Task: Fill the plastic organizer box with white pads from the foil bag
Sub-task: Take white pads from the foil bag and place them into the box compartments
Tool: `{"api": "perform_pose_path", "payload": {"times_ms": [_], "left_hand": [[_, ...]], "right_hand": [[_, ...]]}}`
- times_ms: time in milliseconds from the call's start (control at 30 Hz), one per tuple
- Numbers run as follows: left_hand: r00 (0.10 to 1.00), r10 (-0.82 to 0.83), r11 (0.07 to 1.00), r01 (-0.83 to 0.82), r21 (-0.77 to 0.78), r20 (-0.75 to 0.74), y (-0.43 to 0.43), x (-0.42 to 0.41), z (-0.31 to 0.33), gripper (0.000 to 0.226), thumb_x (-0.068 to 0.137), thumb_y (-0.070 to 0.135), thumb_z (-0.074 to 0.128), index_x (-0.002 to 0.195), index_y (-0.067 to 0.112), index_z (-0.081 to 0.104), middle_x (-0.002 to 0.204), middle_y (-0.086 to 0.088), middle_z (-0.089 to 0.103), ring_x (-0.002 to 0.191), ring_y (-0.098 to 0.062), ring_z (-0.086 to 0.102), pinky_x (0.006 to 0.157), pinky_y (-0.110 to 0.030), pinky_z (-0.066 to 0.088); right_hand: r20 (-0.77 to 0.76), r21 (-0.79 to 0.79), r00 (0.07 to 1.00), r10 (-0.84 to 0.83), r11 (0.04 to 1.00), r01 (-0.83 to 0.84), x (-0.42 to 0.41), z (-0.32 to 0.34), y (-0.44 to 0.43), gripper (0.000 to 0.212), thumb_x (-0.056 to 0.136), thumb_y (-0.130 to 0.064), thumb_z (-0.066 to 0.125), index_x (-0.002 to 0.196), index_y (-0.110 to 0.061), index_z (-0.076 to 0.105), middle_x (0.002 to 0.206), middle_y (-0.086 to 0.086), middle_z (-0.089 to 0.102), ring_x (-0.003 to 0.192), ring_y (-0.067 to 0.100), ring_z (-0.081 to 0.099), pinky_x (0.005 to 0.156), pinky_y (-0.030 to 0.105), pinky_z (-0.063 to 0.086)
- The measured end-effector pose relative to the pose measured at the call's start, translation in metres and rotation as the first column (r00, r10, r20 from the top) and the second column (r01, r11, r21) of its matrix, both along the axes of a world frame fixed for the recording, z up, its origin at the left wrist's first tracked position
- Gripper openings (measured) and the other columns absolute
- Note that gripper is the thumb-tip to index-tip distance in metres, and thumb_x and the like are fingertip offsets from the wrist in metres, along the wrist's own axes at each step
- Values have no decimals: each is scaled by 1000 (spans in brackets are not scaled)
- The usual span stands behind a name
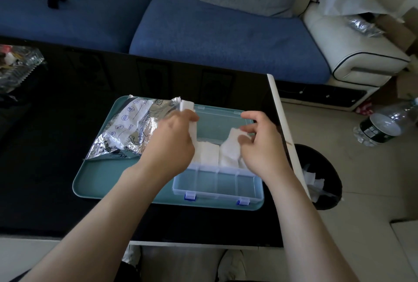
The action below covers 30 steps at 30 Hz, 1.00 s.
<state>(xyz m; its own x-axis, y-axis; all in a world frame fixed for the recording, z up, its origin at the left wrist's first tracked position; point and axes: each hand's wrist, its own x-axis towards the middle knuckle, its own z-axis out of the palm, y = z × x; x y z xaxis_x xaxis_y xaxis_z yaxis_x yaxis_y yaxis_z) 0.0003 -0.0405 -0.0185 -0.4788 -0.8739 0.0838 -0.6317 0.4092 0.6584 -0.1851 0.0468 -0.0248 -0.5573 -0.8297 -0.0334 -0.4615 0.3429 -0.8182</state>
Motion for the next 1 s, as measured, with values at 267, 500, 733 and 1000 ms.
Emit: {"api": "perform_pose_path", "payload": {"times_ms": [267, 500, 733, 1000], "left_hand": [[963, -247, 969, 246, 23, 108, 2, 4, -5, 61, 95, -7, 55, 152, 15, 45, 141, -4, 46, 119, -28, 57, 96, -39, 49], [930, -349, 937, 343, 67, 119, 7, 1, -6, 69, 93, -5, 56, 154, 19, 34, 130, 3, 37, 106, -26, 56, 91, -41, 51], [890, -422, 906, 405, 125, 174, 9, -5, -14, 74, 93, 3, 65, 154, 22, 27, 136, 2, 31, 104, -28, 65, 94, -49, 55], [881, -424, 905, 403, 139, 210, 10, -6, -16, 69, 96, 7, 63, 155, 20, 29, 137, 2, 32, 109, -25, 64, 98, -46, 53]], "right_hand": [[-146, 44, 988, -59, 997, 66, -13, -15, 6, 39, 96, -1, 69, 128, -24, 67, 102, -5, 70, 89, 1, 64, 70, 10, 46], [-212, 83, 975, -65, 993, 84, -17, -30, 13, 38, 96, 5, 67, 126, -19, 69, 103, -4, 71, 93, 8, 67, 81, 13, 54], [-524, 140, 851, 27, 989, 54, -19, -48, 11, 26, 88, -6, 81, 109, -20, 81, 109, 2, 67, 101, 23, 63, 88, 36, 58], [-736, 269, 677, 27, 929, 256, -10, -43, 6, 29, 95, -42, 68, 79, -18, 69, 76, 0, 61, 81, 23, 47, 73, 35, 36]]}}
